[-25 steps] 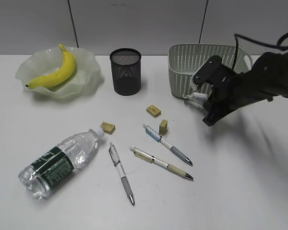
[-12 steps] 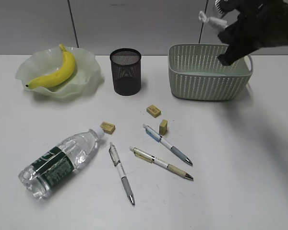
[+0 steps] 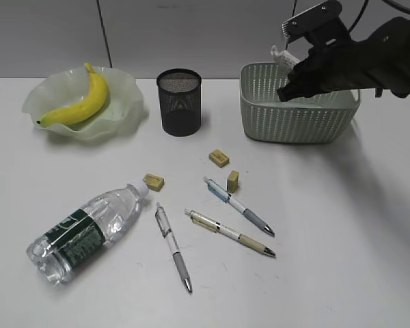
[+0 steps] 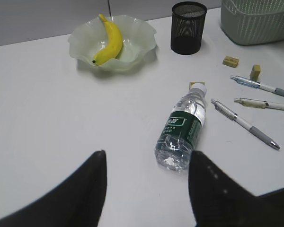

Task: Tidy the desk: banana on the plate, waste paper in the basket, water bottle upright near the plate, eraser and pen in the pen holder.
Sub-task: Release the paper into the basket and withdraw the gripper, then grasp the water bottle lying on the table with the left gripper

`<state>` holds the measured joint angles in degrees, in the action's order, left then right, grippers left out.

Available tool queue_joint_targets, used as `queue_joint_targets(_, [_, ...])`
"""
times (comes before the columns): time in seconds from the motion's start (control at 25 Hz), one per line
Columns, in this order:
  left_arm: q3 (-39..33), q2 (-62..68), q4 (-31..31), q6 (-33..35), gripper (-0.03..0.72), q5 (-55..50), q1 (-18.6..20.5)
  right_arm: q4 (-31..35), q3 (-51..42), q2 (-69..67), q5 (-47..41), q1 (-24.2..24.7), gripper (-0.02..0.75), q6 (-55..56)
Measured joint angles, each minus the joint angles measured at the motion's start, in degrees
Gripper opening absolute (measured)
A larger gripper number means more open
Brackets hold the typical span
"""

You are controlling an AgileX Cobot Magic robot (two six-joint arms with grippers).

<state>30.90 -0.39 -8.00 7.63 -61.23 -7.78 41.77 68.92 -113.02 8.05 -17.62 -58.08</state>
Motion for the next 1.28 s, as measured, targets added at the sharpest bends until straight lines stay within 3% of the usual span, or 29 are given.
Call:
queue_joint_targets(0.16, [0.0, 0.0, 0.0, 0.0, 0.412, 0.0, 0.0, 3.6, 1.67, -0.15, -1.59, 0.0, 0.48, 0.06])
queue_joint_targets(0.28, [0.0, 0.0, 0.0, 0.0, 0.412, 0.0, 0.0, 4.21, 1.71, 1.34, -3.79, 0.0, 0.554, 0.06])
queue_joint_targets(0.4, [0.0, 0.0, 0.0, 0.0, 0.412, 0.0, 0.0, 3.41, 1.71, 5.52, -10.61, 0.0, 0.571, 0.11])
queue_joint_targets(0.56, [0.0, 0.0, 0.0, 0.0, 0.412, 0.0, 0.0, -3.85, 1.71, 14.53, -23.51, 0.0, 0.572, 3.91])
queue_joint_targets(0.68, [0.0, 0.0, 0.0, 0.0, 0.412, 0.0, 0.0, -18.41, 1.98, 21.04, -32.57, 0.0, 0.573, 22.16])
queue_joint_targets(0.76, [0.0, 0.0, 0.0, 0.0, 0.412, 0.0, 0.0, -32.42, 1.98, 24.86, -38.97, 0.0, 0.573, 36.18])
queue_joint_targets(0.88, [0.0, 0.0, 0.0, 0.0, 0.412, 0.0, 0.0, -44.14, 1.14, 29.4, -48.94, 0.07, 0.573, 47.76])
queue_joint_targets(1.0, [0.0, 0.0, 0.05, 0.0, 0.412, 0.0, 0.0, -45.71, -3.04, 35.62, -54.49, 0.07, 0.573, 50.31])
queue_joint_targets(1.28, [0.0, 0.0, 0.05, 0.0, 0.412, 0.0, 0.0, -40.71, -21.02, 57.93, -60.7, 0.01, 0.573, 51.02])
